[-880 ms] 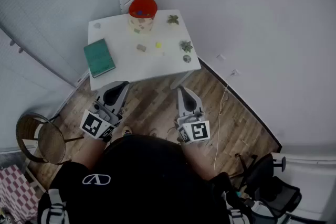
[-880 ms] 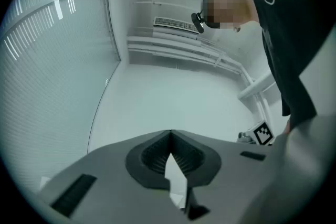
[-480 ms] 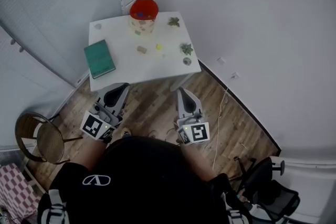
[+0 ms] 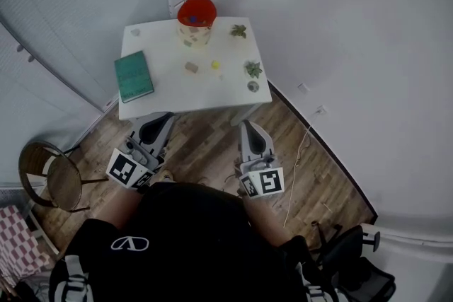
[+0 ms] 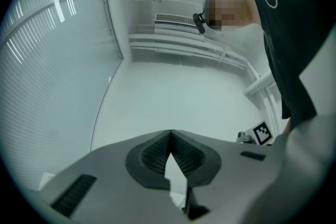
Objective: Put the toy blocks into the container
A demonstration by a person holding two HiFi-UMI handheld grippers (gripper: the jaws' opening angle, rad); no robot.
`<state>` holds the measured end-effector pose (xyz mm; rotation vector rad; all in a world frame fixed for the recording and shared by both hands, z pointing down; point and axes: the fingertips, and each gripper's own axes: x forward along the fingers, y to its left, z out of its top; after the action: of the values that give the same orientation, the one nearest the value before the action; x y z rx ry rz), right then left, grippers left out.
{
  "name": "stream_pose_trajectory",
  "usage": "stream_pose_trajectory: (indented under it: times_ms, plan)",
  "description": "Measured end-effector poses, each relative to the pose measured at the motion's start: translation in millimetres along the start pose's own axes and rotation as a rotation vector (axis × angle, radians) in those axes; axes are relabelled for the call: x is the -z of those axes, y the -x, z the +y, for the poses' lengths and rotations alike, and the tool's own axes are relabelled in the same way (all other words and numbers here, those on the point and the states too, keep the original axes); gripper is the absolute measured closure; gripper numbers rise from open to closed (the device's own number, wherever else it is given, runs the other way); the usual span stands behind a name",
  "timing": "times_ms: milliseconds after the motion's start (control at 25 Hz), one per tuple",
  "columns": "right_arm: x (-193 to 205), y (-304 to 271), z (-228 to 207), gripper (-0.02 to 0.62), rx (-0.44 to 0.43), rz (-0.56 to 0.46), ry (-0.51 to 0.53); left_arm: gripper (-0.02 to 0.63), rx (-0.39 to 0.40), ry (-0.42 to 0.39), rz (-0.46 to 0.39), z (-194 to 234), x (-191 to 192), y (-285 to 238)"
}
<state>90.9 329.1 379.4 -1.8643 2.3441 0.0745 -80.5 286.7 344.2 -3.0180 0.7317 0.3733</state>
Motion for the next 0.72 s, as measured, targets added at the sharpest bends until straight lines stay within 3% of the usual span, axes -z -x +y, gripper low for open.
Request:
stream_pose_trajectory:
  times_ms: [360, 720]
  plan:
    - [19.9, -27.0, -40.7, 0.592, -0.085, -0.006, -0.022, 0.601, -0.065, -0.022, 0.051, 9.5, 28.0, -31.0]
    - [48.3, -114.5, -72.4, 0.592, -0.104, 0.044, 0.028, 0.601, -0.040, 0.005, 0.029, 93.8, 52.3, -89.7]
